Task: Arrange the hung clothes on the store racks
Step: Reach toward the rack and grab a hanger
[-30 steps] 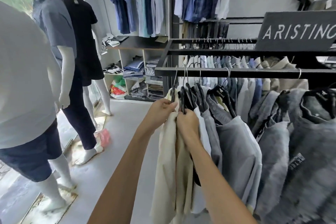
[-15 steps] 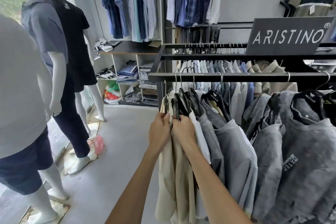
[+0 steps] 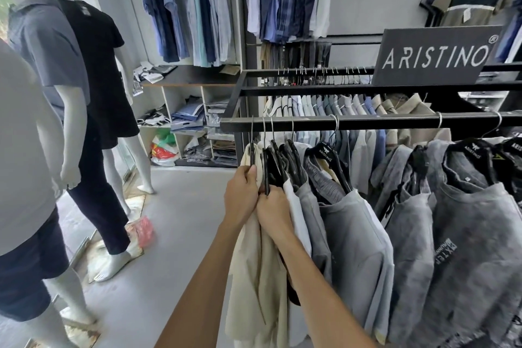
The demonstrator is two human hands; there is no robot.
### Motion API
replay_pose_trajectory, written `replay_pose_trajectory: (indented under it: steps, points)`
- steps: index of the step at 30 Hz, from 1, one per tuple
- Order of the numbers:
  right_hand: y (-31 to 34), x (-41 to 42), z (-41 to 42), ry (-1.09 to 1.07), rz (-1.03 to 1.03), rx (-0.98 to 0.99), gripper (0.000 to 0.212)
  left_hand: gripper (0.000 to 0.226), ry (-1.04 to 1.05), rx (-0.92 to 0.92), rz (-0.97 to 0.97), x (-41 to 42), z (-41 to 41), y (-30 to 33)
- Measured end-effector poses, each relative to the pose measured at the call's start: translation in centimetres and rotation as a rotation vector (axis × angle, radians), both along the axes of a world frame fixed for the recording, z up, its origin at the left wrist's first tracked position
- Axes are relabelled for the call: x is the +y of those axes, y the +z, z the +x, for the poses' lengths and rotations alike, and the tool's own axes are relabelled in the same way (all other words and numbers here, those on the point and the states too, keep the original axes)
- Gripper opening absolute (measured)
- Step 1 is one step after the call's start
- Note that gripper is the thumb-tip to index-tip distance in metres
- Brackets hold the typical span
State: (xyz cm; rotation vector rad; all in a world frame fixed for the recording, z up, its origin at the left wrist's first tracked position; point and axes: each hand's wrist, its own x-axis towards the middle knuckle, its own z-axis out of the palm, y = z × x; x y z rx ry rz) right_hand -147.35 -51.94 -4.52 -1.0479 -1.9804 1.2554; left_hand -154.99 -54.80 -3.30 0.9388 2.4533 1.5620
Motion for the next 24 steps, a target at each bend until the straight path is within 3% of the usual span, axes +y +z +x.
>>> replay_pose_trajectory:
  steps: [24]
  points:
    - [-0.4, 0.9, 1.9, 0.077, 0.055, 0.001, 0.037, 0.038, 0.061, -0.027, -0.041, 1.5, 1.4, -1.5]
